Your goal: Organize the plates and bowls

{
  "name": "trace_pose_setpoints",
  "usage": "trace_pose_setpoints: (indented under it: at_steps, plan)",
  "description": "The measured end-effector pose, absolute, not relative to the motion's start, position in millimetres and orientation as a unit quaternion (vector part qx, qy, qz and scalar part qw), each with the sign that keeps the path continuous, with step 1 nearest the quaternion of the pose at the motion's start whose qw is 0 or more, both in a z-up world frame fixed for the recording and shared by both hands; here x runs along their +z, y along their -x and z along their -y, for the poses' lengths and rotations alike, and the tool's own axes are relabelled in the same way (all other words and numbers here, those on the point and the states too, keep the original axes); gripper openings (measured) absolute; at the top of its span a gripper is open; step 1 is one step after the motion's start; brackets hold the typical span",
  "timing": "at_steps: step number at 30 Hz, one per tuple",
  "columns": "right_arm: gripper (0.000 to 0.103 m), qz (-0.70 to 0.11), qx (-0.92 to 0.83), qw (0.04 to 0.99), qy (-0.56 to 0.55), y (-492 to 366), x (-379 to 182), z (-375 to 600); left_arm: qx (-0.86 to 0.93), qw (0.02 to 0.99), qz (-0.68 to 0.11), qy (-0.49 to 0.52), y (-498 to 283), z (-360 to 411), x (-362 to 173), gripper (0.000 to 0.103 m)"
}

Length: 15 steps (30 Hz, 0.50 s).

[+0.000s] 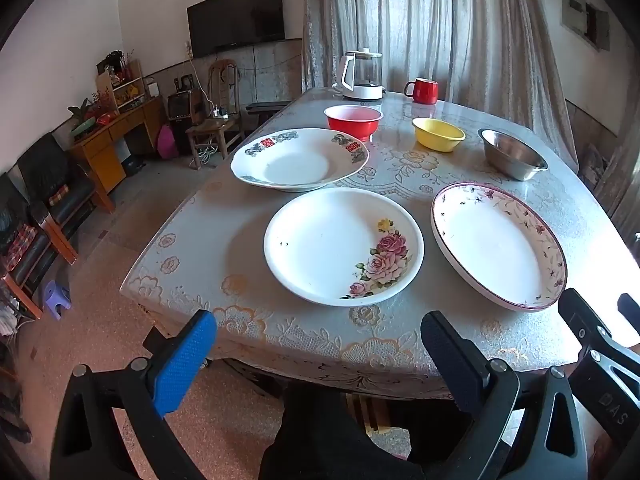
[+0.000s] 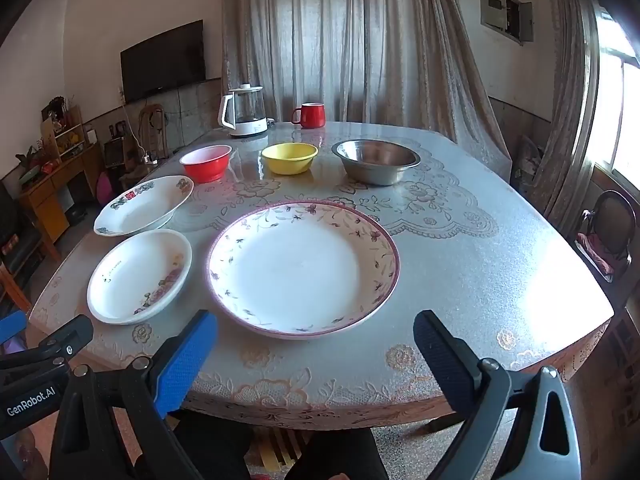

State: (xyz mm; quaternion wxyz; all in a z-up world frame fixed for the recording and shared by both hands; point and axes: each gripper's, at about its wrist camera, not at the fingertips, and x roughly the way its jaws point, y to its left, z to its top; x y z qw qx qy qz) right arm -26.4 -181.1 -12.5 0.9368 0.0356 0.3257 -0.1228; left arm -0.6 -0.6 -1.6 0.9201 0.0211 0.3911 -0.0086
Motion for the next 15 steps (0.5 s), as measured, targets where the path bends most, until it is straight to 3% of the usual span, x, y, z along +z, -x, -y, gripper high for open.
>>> trace_pose_setpoints:
  at_steps: [15]
  plan:
    - [0.101, -0.324, -0.123, 0.937, -0.041, 28.5, -12.6, 182.0, -0.009, 0.922, -0.387, -0.022, 2.1, 0.9, 0.8, 0.103]
